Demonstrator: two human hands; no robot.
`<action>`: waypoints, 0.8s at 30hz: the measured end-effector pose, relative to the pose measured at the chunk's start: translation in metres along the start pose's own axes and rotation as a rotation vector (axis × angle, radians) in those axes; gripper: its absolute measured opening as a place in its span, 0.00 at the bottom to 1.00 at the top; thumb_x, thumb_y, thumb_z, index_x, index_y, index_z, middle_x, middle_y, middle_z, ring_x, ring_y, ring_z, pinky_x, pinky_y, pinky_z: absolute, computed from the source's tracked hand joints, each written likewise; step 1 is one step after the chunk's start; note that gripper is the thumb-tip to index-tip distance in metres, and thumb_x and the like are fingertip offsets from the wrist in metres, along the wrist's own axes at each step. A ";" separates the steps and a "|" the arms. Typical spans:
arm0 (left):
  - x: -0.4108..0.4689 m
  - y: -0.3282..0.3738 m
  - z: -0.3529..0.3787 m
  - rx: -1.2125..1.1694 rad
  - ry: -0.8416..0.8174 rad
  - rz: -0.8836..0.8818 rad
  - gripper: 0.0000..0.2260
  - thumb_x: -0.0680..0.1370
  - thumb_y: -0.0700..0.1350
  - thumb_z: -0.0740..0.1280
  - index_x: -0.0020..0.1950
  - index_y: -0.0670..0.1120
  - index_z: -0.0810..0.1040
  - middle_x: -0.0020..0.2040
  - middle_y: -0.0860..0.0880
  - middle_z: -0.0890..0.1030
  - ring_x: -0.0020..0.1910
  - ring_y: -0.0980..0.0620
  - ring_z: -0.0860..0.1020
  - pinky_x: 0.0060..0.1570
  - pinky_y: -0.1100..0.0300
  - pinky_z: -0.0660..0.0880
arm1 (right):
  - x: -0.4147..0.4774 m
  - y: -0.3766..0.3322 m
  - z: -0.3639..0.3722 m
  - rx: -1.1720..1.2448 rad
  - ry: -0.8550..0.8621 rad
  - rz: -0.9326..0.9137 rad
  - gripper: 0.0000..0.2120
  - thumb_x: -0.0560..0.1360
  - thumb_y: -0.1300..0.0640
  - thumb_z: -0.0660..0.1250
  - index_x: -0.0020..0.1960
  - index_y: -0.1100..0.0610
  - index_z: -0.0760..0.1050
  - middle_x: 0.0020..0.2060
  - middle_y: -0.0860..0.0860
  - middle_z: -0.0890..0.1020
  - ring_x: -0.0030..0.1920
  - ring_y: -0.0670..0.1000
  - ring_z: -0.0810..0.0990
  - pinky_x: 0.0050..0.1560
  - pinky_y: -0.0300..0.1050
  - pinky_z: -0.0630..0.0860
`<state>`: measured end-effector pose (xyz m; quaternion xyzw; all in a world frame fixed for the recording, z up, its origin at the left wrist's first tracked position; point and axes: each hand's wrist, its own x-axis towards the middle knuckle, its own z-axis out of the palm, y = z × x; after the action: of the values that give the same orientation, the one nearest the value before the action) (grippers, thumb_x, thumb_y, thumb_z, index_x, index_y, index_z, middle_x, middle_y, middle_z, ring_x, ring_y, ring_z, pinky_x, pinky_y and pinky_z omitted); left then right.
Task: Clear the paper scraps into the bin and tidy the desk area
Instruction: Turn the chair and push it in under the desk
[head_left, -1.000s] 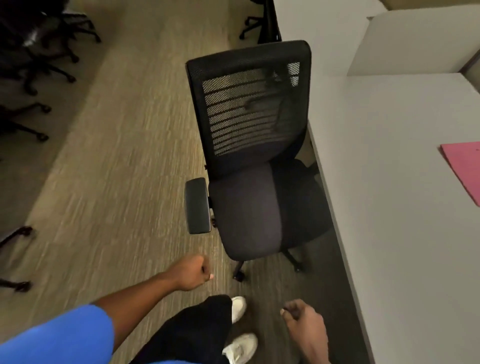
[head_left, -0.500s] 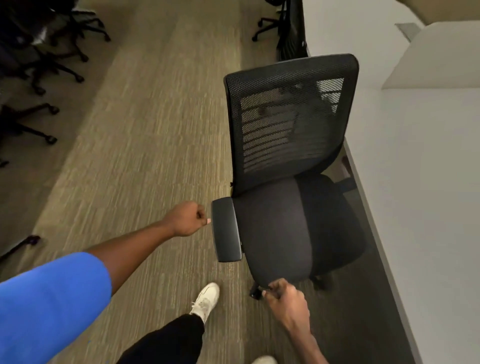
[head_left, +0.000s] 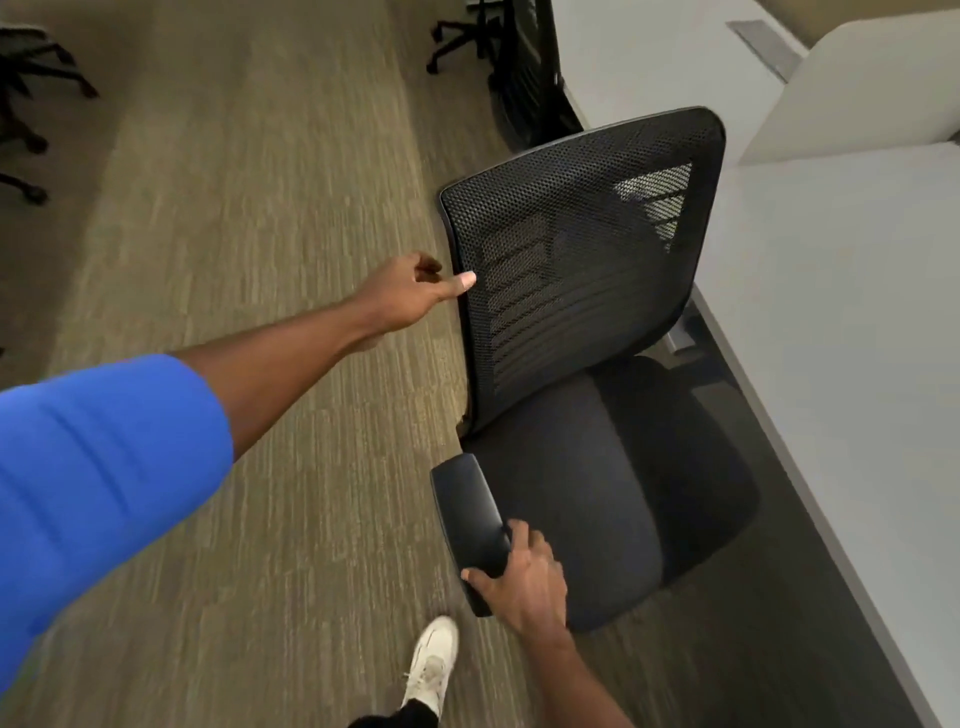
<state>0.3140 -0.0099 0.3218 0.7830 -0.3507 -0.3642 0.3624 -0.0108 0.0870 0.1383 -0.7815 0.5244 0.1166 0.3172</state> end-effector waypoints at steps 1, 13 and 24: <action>0.004 0.000 0.001 -0.046 -0.025 0.024 0.33 0.75 0.64 0.75 0.72 0.44 0.77 0.64 0.48 0.85 0.62 0.49 0.85 0.68 0.46 0.80 | 0.002 -0.003 0.005 -0.023 -0.001 0.001 0.44 0.68 0.29 0.70 0.76 0.48 0.61 0.68 0.51 0.75 0.68 0.56 0.76 0.68 0.56 0.75; 0.004 -0.008 0.019 0.048 -0.113 0.148 0.16 0.87 0.54 0.63 0.67 0.45 0.79 0.59 0.47 0.87 0.54 0.46 0.88 0.59 0.44 0.85 | 0.011 -0.006 0.043 -0.110 0.033 0.067 0.55 0.67 0.33 0.74 0.83 0.52 0.50 0.70 0.52 0.73 0.70 0.56 0.75 0.69 0.56 0.74; -0.030 -0.031 0.019 -0.022 -0.182 0.124 0.06 0.80 0.48 0.74 0.56 0.53 0.86 0.52 0.52 0.90 0.48 0.50 0.90 0.54 0.46 0.86 | -0.020 0.042 0.040 -0.155 -0.009 0.079 0.50 0.67 0.36 0.70 0.82 0.49 0.52 0.69 0.51 0.73 0.68 0.56 0.74 0.68 0.57 0.74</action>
<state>0.2921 0.0239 0.2967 0.7195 -0.4260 -0.4144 0.3594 -0.0505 0.1162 0.1026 -0.7820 0.5426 0.1729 0.2534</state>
